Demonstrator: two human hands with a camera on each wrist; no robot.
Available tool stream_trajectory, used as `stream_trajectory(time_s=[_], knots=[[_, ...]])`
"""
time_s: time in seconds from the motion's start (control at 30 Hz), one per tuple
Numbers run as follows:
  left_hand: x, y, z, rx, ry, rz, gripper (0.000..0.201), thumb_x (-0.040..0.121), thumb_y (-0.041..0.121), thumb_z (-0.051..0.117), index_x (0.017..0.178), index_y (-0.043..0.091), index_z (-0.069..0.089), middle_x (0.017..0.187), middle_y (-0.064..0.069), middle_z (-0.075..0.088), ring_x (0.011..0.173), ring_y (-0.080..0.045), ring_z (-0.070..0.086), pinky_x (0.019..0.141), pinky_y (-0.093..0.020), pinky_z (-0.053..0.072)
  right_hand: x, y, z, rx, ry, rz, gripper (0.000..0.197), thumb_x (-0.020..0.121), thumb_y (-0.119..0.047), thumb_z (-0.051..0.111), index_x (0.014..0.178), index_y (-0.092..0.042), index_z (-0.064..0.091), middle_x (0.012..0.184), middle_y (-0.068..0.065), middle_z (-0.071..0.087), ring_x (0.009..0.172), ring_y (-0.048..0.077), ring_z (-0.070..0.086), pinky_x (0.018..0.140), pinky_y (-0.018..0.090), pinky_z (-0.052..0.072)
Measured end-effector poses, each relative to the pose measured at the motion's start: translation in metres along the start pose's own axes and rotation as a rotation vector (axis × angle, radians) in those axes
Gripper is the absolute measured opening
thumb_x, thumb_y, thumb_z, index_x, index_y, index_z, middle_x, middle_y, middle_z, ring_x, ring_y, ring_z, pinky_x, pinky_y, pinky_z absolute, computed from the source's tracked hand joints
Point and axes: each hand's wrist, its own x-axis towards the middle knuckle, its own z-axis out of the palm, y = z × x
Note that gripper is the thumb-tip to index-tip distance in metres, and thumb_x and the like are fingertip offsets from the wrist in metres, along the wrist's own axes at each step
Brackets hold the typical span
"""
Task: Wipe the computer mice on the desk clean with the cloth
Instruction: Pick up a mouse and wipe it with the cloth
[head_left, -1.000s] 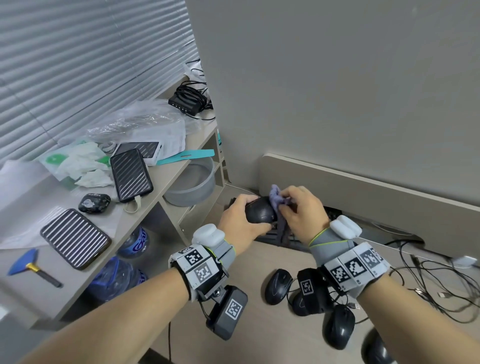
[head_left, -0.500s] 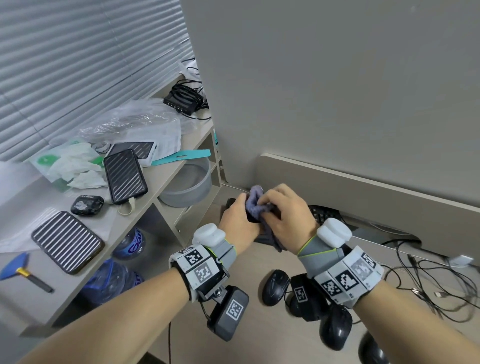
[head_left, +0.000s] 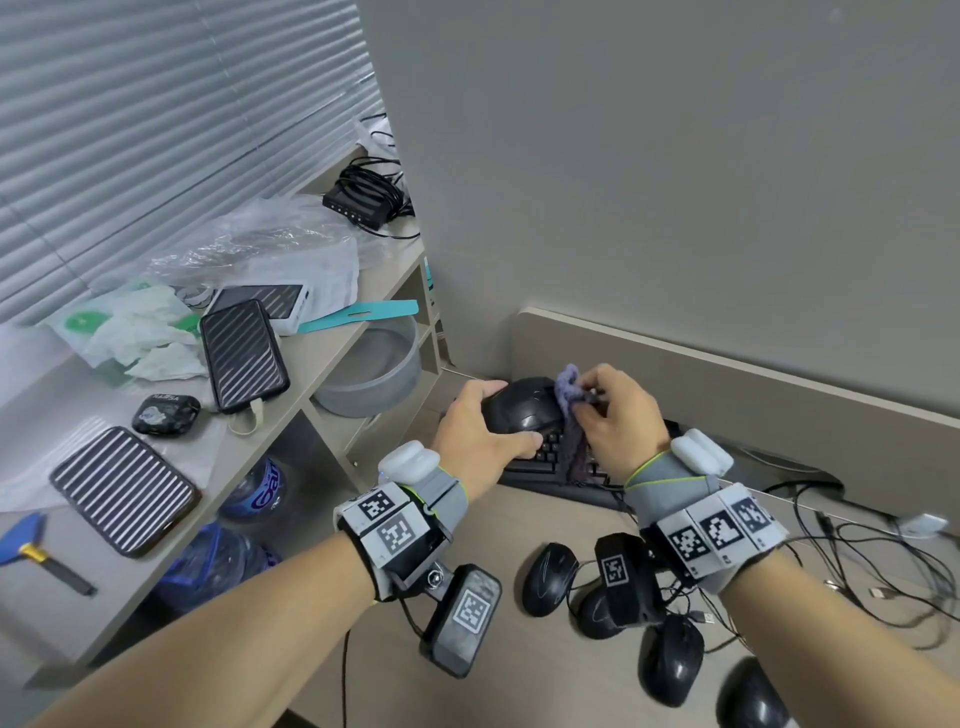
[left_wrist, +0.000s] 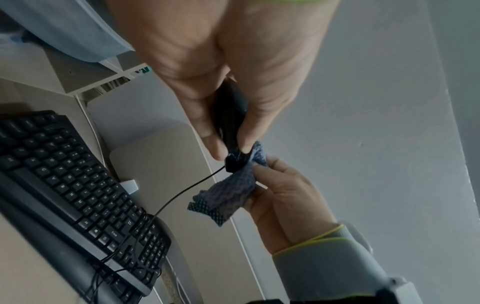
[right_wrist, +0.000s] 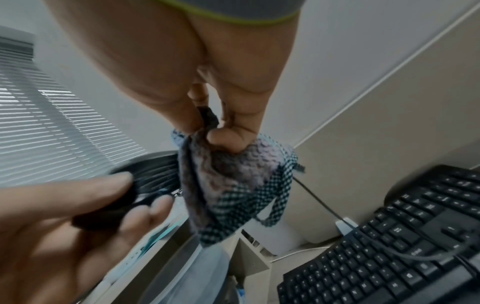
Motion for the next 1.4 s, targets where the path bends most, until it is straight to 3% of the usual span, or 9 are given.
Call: stream_trajectory(time_s=[0.13, 0.27, 0.47, 0.63, 0.77, 0.93, 1.13, 1.23, 1.4], knots=[[0.004, 0.001, -0.001, -0.014, 0.005, 0.017, 0.055, 0.067, 0.011, 0.082, 0.114, 0.023, 0.055, 0.101, 0.007, 0.066, 0.091, -0.011, 0.063, 0.065, -0.007, 0.042, -0.011, -0.018, 0.004, 0.096, -0.011, -0.196, 0.011, 0.075, -0.002, 0.062, 0.079, -0.011, 0.059, 0.08, 0.005, 0.054, 0.07, 0.012, 0.046, 0.061, 0.013, 0.033], [0.003, -0.002, -0.002, -0.035, -0.006, 0.01, 0.06, 0.064, 0.012, 0.086, 0.115, 0.023, 0.055, 0.106, 0.004, 0.066, 0.097, -0.013, 0.063, 0.081, -0.02, 0.048, 0.005, 0.004, -0.001, 0.036, -0.021, 0.076, 0.009, 0.079, -0.002, 0.06, 0.082, -0.011, 0.059, 0.078, 0.005, 0.058, 0.076, 0.026, 0.055, 0.061, 0.026, 0.032], [0.01, -0.005, -0.001, -0.051, -0.013, 0.018, 0.057, 0.067, 0.012, 0.083, 0.113, 0.026, 0.053, 0.103, 0.007, 0.065, 0.093, -0.011, 0.063, 0.067, -0.007, 0.043, -0.008, -0.016, 0.004, 0.087, -0.025, -0.158, 0.013, 0.076, 0.002, 0.061, 0.08, -0.009, 0.057, 0.08, 0.007, 0.054, 0.07, 0.018, 0.048, 0.061, 0.015, 0.033], [0.009, -0.009, 0.001, -0.061, -0.027, 0.018, 0.062, 0.065, 0.015, 0.086, 0.118, 0.024, 0.054, 0.109, 0.004, 0.065, 0.099, -0.013, 0.063, 0.078, -0.016, 0.045, 0.003, 0.004, 0.002, 0.007, -0.008, 0.006, 0.009, 0.078, -0.001, 0.058, 0.084, -0.008, 0.058, 0.082, 0.013, 0.058, 0.076, 0.028, 0.053, 0.06, 0.025, 0.027], [0.014, -0.012, 0.002, -0.091, -0.063, 0.034, 0.065, 0.062, 0.017, 0.084, 0.118, 0.025, 0.052, 0.11, 0.001, 0.065, 0.102, -0.018, 0.064, 0.081, -0.024, 0.051, -0.007, -0.015, 0.006, 0.076, -0.054, -0.195, 0.011, 0.074, -0.001, 0.06, 0.079, -0.01, 0.058, 0.078, 0.005, 0.051, 0.067, 0.003, 0.045, 0.06, 0.013, 0.032], [0.013, -0.01, 0.003, -0.239, -0.089, -0.001, 0.054, 0.058, 0.035, 0.079, 0.106, 0.041, 0.054, 0.113, -0.003, 0.063, 0.104, -0.027, 0.066, 0.082, -0.051, 0.058, -0.003, -0.015, 0.004, 0.068, -0.049, -0.158, 0.015, 0.073, 0.004, 0.063, 0.08, -0.008, 0.059, 0.079, 0.009, 0.054, 0.068, 0.019, 0.048, 0.059, 0.018, 0.031], [0.011, -0.008, -0.004, -0.323, -0.142, 0.031, 0.041, 0.081, -0.002, 0.072, 0.106, 0.026, 0.056, 0.115, -0.015, 0.06, 0.091, -0.029, 0.069, 0.073, -0.044, 0.061, 0.009, -0.007, 0.001, 0.018, -0.033, -0.088, 0.012, 0.075, 0.001, 0.063, 0.082, -0.008, 0.061, 0.081, 0.013, 0.059, 0.074, 0.027, 0.053, 0.067, 0.033, 0.038], [0.01, -0.005, -0.004, -0.322, -0.142, 0.042, 0.043, 0.079, 0.0, 0.073, 0.106, 0.029, 0.057, 0.115, -0.013, 0.061, 0.094, -0.033, 0.07, 0.074, -0.044, 0.061, 0.013, -0.005, -0.002, -0.025, 0.012, -0.081, 0.013, 0.076, -0.001, 0.06, 0.087, -0.008, 0.061, 0.084, 0.012, 0.057, 0.076, 0.03, 0.054, 0.062, 0.025, 0.029], [0.012, -0.003, -0.005, -0.252, -0.133, 0.044, 0.043, 0.068, 0.016, 0.077, 0.103, 0.032, 0.06, 0.109, -0.005, 0.067, 0.094, -0.027, 0.069, 0.079, -0.05, 0.059, 0.0, -0.02, 0.005, 0.031, -0.044, -0.225, 0.013, 0.073, -0.01, 0.056, 0.084, -0.01, 0.063, 0.08, 0.008, 0.054, 0.071, 0.021, 0.051, 0.062, 0.023, 0.033]])
